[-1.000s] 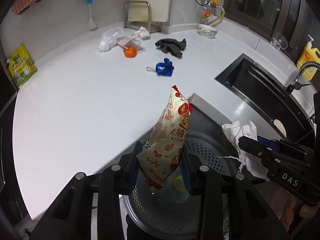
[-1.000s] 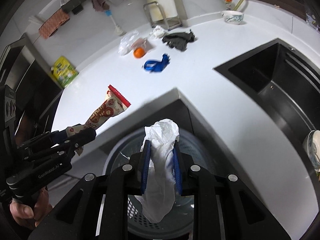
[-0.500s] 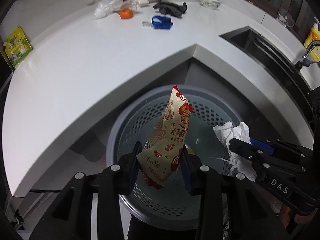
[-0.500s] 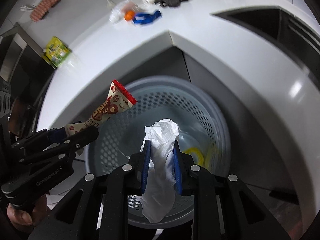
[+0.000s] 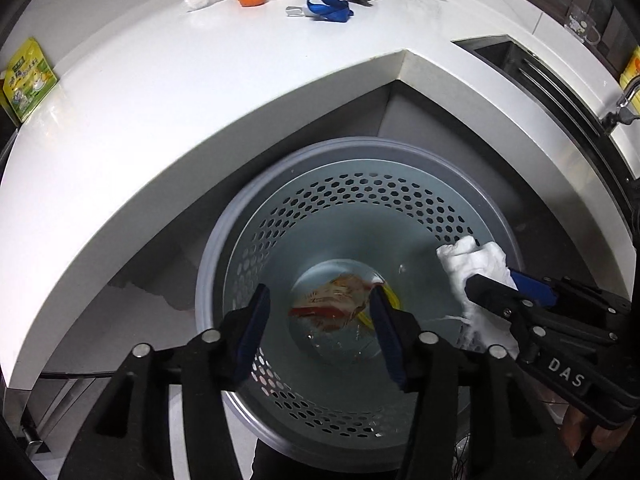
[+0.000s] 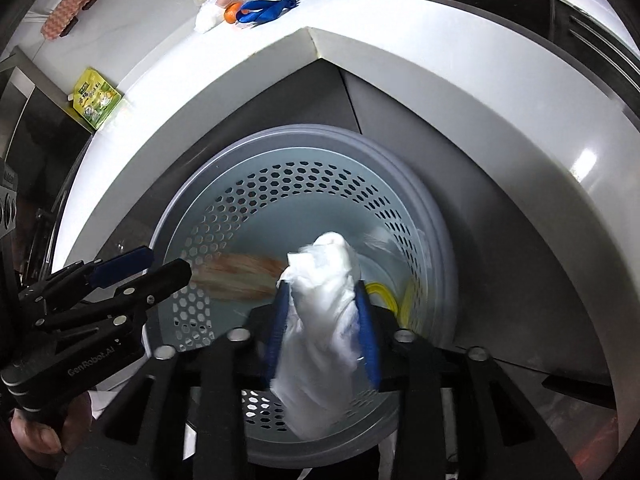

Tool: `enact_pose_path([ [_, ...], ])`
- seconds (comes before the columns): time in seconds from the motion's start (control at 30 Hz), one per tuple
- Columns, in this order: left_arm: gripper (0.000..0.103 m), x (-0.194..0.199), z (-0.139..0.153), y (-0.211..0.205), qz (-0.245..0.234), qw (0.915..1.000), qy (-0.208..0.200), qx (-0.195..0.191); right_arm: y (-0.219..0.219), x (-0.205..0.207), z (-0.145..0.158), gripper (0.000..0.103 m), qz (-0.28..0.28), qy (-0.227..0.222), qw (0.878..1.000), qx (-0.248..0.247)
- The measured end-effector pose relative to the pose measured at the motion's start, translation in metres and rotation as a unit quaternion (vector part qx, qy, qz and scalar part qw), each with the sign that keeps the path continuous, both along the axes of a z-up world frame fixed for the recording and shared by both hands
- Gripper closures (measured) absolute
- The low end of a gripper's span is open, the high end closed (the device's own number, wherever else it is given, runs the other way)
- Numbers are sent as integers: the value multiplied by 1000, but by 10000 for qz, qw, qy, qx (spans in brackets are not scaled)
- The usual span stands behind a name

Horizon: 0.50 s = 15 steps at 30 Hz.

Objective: Collect trash
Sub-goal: 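Carry wrapper and tissue over the bin and open both grippers, then lift both grippers away from the bin toward the counter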

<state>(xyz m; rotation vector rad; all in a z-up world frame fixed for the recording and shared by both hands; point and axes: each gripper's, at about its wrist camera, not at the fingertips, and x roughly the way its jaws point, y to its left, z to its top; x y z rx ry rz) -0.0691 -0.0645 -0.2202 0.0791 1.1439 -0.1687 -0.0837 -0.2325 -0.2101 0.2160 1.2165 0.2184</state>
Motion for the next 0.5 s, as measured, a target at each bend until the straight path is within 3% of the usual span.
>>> enact_pose_path([
  [0.07,44,0,0,2,54,10000,2,-9,0,0,1,56,-19,-22,10000,15],
  [0.5,43,4,11,0,116,9999,-72,40,-1,-3,9,56,-1,-69,10000,-13],
])
